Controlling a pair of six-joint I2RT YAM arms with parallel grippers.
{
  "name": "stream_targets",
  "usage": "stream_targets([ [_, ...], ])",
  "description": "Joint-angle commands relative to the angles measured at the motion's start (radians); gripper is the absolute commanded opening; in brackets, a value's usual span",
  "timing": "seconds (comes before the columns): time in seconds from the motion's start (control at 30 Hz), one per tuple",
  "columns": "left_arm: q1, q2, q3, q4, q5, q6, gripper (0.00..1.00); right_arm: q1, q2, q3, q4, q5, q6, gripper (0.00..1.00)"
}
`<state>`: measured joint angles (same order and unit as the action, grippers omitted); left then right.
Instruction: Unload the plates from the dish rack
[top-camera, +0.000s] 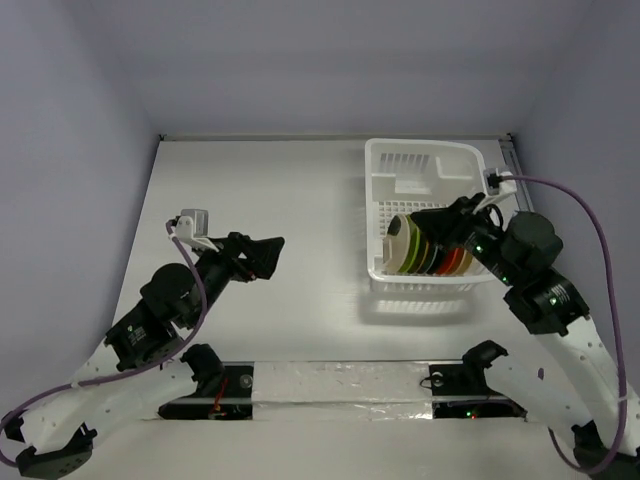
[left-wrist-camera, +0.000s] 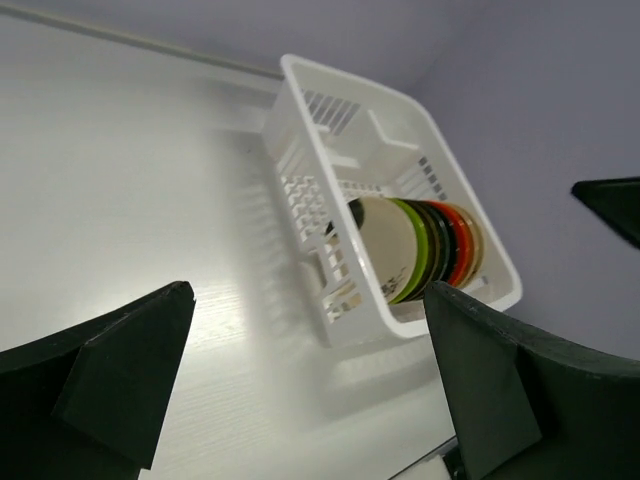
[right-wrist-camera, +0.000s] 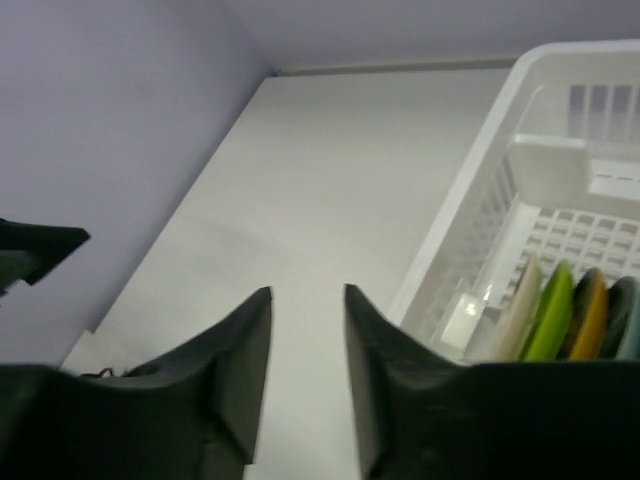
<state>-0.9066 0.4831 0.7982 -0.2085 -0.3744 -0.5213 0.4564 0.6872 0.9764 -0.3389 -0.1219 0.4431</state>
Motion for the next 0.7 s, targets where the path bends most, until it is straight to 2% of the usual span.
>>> stream_targets([
  [0.0,0.0,0.025,0.033,-0.112,-0.052,0.015,0.99,0.143,0.095,0.122,-0.086,0.259,-0.032,0.45],
  [0.03,0.0,0.026,0.032,-0.133,-0.058,0.027,0.99,0.2,0.122,0.151,-0.124,0.301,-0.052,0.55],
  [0.1,0.0,0.022,0.023,-0.134,-0.069,0.038,0.93,0.229,0.217,0.177,-0.172,0.422,-0.066,0.58],
  [0.13,0.0,0.025,0.013,-0.131,-0.067,0.046,0.89,0.252,0.245,0.203,-0.225,0.456,-0.064,0.5],
  [0.17,0.0,0.031,0.012,-0.129,-0.057,0.055,0.77,0.266,0.27,0.214,-0.247,0.522,-0.06,0.38],
  [0.2,0.0,0.035,0.012,-0.129,-0.052,0.06,0.69,0.275,0.287,0.222,-0.261,0.55,-0.058,0.24],
  [0.23,0.0,0.041,0.013,-0.129,-0.044,0.061,0.61,0.275,0.308,0.228,-0.273,0.564,-0.055,0.03],
  [0.27,0.0,0.054,0.015,-0.127,-0.035,0.069,0.38,0.275,0.317,0.237,-0.281,0.579,-0.052,0.0],
  [0.3,0.0,0.06,0.016,-0.131,-0.035,0.07,0.26,0.275,0.325,0.243,-0.285,0.603,-0.052,0.0],
  [0.37,0.0,0.069,0.013,-0.129,-0.058,0.072,0.07,0.275,0.357,0.268,-0.316,0.636,-0.05,0.0],
  [0.4,0.0,0.072,0.01,-0.127,-0.067,0.07,0.02,0.275,0.37,0.275,-0.327,0.643,-0.052,0.0],
  [0.5,0.009,0.069,-0.007,-0.123,-0.081,0.058,0.0,0.275,0.426,0.291,-0.341,0.637,-0.047,0.02],
  [0.6,0.018,0.063,-0.011,-0.149,-0.104,0.037,0.0,0.275,0.489,0.298,-0.344,0.651,-0.04,0.23],
  [0.63,0.018,0.058,-0.013,-0.155,-0.112,0.029,0.0,0.275,0.506,0.303,-0.347,0.653,-0.038,0.37],
  [0.67,0.018,0.055,-0.013,-0.16,-0.121,0.026,0.13,0.275,0.52,0.301,-0.342,0.654,-0.04,0.42],
])
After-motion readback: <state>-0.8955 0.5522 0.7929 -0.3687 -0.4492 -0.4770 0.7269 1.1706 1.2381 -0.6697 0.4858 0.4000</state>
